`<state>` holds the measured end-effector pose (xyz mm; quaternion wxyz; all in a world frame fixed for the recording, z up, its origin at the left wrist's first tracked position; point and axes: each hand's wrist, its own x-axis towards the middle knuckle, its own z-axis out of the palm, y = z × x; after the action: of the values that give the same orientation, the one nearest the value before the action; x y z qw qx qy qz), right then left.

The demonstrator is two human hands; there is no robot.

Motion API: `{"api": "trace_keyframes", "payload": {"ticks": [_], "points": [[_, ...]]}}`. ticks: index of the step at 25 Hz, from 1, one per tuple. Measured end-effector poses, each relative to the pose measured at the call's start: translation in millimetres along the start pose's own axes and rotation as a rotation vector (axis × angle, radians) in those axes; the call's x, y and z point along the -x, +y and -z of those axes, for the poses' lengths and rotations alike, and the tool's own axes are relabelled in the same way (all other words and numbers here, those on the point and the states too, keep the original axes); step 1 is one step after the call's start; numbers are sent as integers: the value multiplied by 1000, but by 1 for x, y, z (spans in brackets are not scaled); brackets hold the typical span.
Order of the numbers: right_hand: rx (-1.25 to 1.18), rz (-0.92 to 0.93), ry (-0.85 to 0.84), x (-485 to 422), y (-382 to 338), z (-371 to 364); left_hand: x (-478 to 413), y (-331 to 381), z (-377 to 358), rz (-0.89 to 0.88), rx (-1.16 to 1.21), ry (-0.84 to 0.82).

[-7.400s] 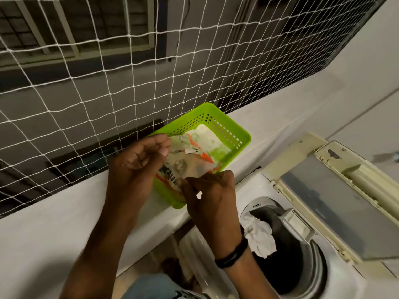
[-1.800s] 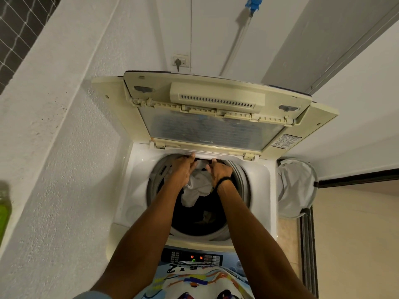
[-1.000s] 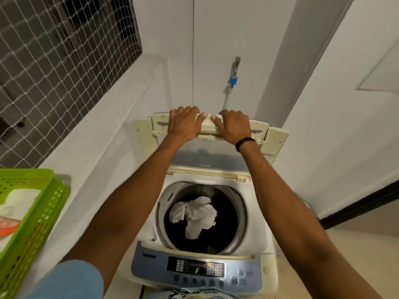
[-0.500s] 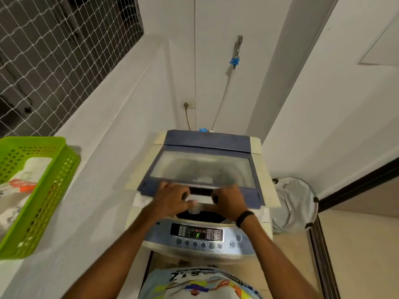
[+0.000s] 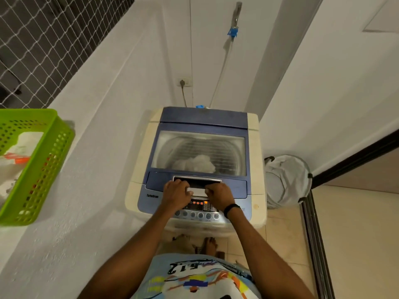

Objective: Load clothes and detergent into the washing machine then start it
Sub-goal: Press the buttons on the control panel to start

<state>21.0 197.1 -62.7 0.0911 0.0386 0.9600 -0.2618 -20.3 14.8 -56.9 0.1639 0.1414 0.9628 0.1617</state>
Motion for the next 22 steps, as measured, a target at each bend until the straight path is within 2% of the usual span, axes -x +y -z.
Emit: {"api": "trace_keyframes", "payload": {"ticks": [3, 5, 7, 10, 12, 15, 17, 22], "points": [[-118, -66, 185, 37, -9, -12, 39, 2, -23, -26, 318, 240], [-92, -173, 198, 67, -9, -15, 66, -2, -35, 3, 472, 319], [-200, -404, 233, 87, -5, -15, 78, -12, -41, 26, 527, 271], [-622, -817, 237, 108, -2, -29, 88, -27, -46, 35, 560, 174], [-907, -964, 206, 118, -7, -41, 100, -29, -51, 56, 573, 117], [-1160, -1033, 203, 122, -19, -43, 120, -31, -63, 75, 603, 32], [-1199, -1056, 227, 117, -24, -43, 129, -32, -68, 97, 625, -9], [-1257, -1105, 283, 113, -26, -47, 136, -37, -62, 119, 673, 8]]}}
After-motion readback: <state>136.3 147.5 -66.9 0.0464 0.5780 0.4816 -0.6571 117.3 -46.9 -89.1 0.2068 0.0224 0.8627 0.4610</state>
